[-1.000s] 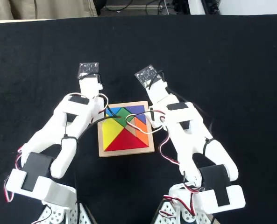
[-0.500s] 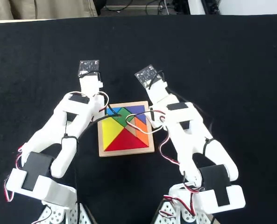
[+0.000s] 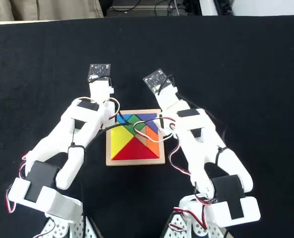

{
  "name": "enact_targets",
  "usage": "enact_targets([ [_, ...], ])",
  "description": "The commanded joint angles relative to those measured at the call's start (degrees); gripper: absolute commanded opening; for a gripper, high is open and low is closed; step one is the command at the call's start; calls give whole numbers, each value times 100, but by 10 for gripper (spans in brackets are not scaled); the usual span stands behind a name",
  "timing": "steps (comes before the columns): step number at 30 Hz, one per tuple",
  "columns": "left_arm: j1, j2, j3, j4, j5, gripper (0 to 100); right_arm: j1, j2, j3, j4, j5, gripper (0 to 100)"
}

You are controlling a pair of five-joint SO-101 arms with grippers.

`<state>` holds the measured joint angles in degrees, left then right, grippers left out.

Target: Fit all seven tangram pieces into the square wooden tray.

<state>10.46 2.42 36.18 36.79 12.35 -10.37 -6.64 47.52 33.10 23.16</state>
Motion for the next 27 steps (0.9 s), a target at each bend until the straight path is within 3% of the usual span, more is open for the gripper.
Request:
enact_targets([
  [1,110,-79,-303,-79,-9,31,114,-347,-48,-97,0,11],
  [7,-558,-387,-338,-62,62,30,343,-356,-75,-193,0,11],
  [11,-1077,-1618,-233,79,79,31,738,-426,-215,-334,-475,11],
  [13,-1191,-2462,-145,281,-255,33,932,-752,-374,-35,-721,11],
  [18,-1455,-4774,154,809,-1574,33,1108,-2536,-629,1178,-949,11],
  [27,-1921,-8079,1420,818,-2189,145,1081,-6782,-620,1943,-905,11],
])
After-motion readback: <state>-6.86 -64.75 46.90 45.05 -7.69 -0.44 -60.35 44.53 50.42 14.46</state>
